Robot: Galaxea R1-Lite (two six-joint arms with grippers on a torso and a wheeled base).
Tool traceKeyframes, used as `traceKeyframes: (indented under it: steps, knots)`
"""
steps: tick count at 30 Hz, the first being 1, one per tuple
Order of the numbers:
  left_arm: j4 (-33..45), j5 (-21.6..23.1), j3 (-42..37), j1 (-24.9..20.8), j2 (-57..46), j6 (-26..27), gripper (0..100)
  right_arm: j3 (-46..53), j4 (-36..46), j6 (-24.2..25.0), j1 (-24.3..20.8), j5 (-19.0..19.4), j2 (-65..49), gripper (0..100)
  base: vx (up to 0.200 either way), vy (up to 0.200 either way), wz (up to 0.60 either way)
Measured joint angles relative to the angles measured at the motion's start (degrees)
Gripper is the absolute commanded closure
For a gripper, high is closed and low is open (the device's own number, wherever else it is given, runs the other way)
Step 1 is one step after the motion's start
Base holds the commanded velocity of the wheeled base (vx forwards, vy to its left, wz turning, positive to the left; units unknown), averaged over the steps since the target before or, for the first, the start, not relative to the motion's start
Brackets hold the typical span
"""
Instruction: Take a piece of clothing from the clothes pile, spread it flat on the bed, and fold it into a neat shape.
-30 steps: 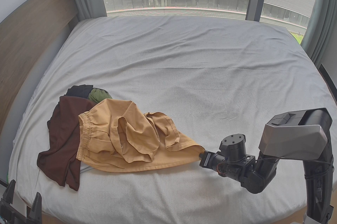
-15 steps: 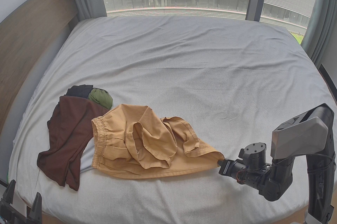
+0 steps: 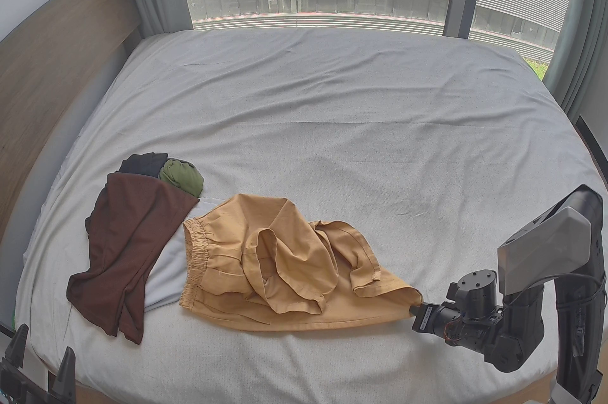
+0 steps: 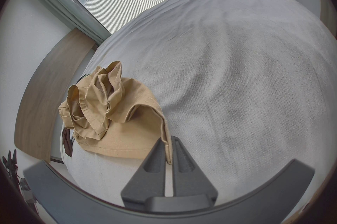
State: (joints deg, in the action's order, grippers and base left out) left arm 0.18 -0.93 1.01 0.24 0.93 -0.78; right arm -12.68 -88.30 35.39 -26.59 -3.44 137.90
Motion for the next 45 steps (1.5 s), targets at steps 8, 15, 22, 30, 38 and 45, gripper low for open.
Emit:
traceKeyframes:
  steps: [8,15,22,30,38,45]
  knots:
    - [0.0,0.0,0.0,0.0,0.0,0.1,0,2.5,0.0,0.0,1.6,0.1,0.0,100,0.0,0.0,0.0]
    - [0.0,0.1,0.0,0.0,0.0,0.1,0,3.9,0.0,0.0,2.1,0.2,-0.1,100,0.0,0.0,0.0]
    - [0.0,0.0,0.0,0.0,0.0,0.1,0,5.6,0.0,-0.1,3.2,0.3,-0.5,100,0.0,0.0,0.0]
    - [0.0,0.1,0.0,0.0,0.0,0.1,0,6.2,0.0,-0.3,3.8,0.3,-0.6,100,0.0,0.0,0.0]
    - [0.0,0.1,0.0,0.0,0.0,0.1,0,7.6,0.0,-0.4,4.7,0.3,-0.9,100,0.0,0.0,0.0]
    - [0.0,0.1,0.0,0.0,0.0,0.1,0,8.3,0.0,-0.4,5.4,0.4,-1.3,100,0.0,0.0,0.0]
